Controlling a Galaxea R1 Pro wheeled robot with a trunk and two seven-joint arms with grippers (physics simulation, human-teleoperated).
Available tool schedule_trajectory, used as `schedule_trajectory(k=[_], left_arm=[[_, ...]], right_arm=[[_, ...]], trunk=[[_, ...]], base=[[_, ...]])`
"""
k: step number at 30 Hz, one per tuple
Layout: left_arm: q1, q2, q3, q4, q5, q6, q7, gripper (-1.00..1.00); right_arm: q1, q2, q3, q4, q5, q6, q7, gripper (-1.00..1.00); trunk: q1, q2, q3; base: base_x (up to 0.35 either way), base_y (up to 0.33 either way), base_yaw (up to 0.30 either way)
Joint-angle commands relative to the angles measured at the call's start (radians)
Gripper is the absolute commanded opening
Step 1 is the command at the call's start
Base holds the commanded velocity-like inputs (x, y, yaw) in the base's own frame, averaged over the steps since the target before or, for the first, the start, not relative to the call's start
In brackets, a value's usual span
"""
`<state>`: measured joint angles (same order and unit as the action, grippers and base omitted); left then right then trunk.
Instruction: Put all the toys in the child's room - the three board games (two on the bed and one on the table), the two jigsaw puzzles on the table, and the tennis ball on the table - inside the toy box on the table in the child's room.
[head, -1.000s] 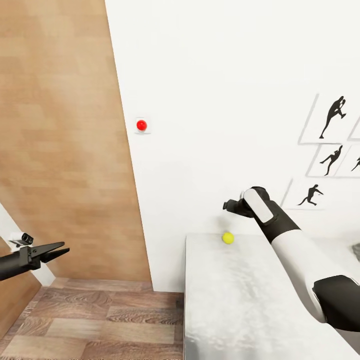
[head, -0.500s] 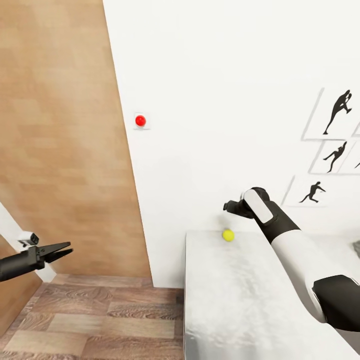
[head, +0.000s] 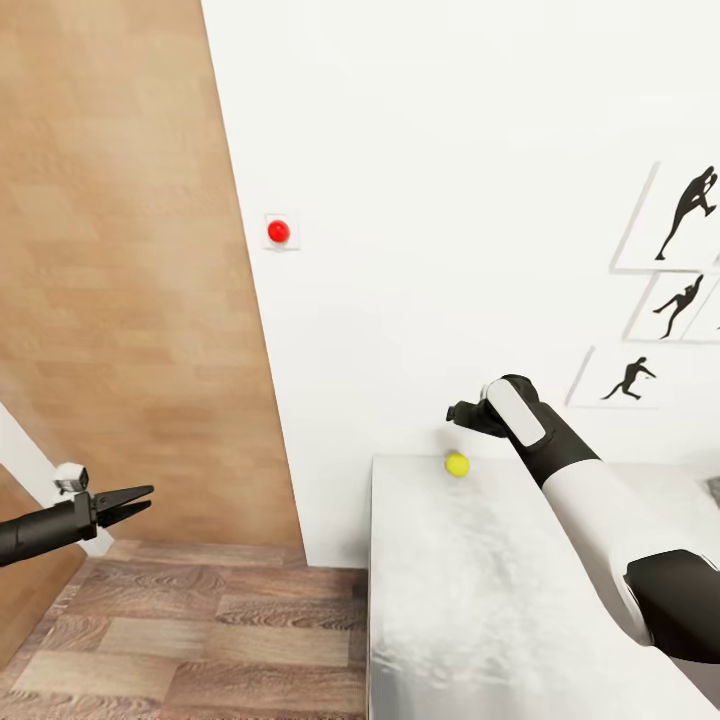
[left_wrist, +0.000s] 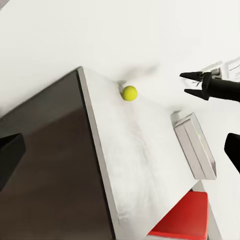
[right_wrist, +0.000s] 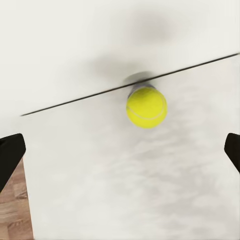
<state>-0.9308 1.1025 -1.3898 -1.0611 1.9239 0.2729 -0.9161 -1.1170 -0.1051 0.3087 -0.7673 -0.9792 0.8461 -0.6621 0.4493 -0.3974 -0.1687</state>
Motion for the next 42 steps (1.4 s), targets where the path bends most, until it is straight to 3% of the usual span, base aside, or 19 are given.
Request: schedule_trajectory(k=[1, 5, 11, 14, 25, 42], left_arm=[[-0.005, -0.001, -0.008, 0.001, 0.011, 0.008, -0.001, 1.0], [-0.005, -0.013, -0.008, 0.024, 0.011, 0.008, 0.0, 1.0], [-0.005, -0.038, -0.007, 0.067, 0.011, 0.011, -0.002, 1.0], [-0.005, -0.046, -0.006, 0.075, 0.011, 0.012, -0.003, 1.0], [-0.005, -0.051, -0.006, 0.079, 0.01, 0.012, -0.003, 1.0], [-0.005, -0.056, -0.006, 0.079, 0.01, 0.012, 0.0, 1.0]], right_arm=[[-0.001, -0.002, 0.006, -0.001, -0.009, 0.001, -0.01, 1.0], [-0.001, -0.001, 0.007, -0.001, 0.016, 0.001, -0.01, 1.0], [-0.001, -0.001, 0.005, 0.009, 0.103, 0.001, -0.01, 1.0], [-0.001, -0.001, 0.003, 0.012, 0.123, 0.001, -0.008, 1.0], [-0.001, -0.001, 0.006, 0.054, 0.133, -0.066, 0.039, 1.0], [-0.003, -0.001, 0.007, 0.071, 0.138, -0.071, 0.068, 1.0]], trunk=[[0.001, -0.003, -0.004], [0.001, -0.003, -0.011], [0.001, -0.003, -0.02], [0.001, -0.003, -0.025], [0.001, -0.003, -0.043], [0.001, -0.003, -0.071]], base=[[0.0, 0.0, 0.0], [0.0, 0.0, 0.0], [0.0, 0.0, 0.0], [0.0, 0.0, 0.0], [0.0, 0.0, 0.0], [0.0, 0.0, 0.0]])
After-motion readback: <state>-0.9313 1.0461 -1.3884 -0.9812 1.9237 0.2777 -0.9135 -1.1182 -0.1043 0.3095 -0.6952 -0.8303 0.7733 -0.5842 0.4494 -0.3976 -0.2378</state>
